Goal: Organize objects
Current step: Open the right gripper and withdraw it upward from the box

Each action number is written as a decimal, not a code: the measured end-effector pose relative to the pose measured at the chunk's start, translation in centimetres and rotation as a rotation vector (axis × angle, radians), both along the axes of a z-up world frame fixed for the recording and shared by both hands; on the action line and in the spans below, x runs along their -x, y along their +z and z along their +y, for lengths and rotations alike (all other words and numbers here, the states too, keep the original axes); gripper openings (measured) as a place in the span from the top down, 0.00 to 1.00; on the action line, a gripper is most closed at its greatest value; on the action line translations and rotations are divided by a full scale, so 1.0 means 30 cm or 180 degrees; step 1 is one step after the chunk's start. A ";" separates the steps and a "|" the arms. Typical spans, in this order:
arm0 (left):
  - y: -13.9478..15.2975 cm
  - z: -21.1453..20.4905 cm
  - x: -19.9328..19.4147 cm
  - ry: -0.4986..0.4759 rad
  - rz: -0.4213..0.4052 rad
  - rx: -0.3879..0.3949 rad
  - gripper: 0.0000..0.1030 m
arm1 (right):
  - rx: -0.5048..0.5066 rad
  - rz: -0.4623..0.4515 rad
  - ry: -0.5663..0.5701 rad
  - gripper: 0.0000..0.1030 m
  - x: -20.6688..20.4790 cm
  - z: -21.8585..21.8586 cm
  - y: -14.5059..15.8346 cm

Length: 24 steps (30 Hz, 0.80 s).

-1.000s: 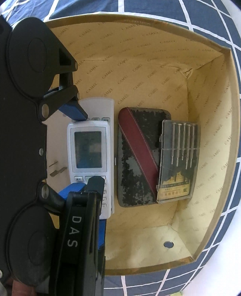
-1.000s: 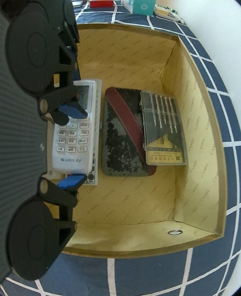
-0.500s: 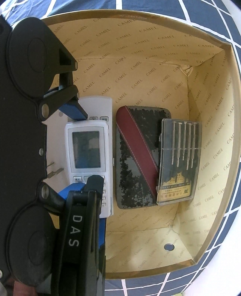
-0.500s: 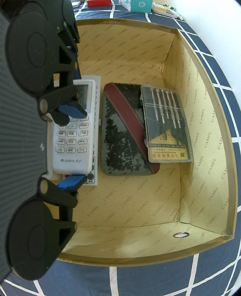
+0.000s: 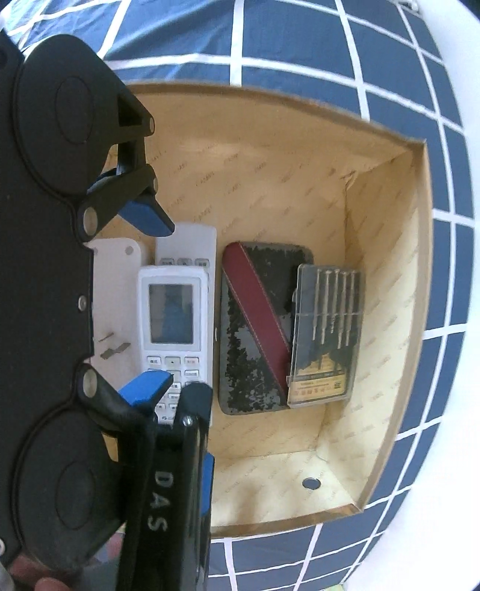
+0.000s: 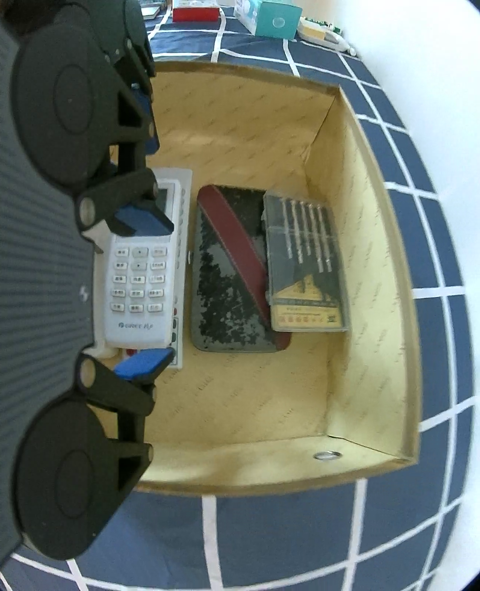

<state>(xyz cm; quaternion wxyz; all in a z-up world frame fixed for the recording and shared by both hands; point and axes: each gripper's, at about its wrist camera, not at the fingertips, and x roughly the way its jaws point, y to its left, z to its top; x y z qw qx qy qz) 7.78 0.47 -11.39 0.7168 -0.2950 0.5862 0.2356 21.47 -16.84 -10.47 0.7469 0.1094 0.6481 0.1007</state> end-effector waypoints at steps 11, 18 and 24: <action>0.155 -0.031 0.085 0.0100 -0.0159 -0.0272 0.15 | 0.0064 -0.0360 -0.0036 0.29 0.089 -0.039 0.166; 0.232 -0.053 0.126 0.0113 -0.0246 -0.0459 0.08 | 0.0132 -0.0503 -0.0109 0.21 0.144 -0.076 0.239; 0.281 -0.063 0.163 0.0156 -0.0283 -0.0571 0.00 | 0.0179 -0.0612 -0.0161 0.09 0.195 -0.106 0.292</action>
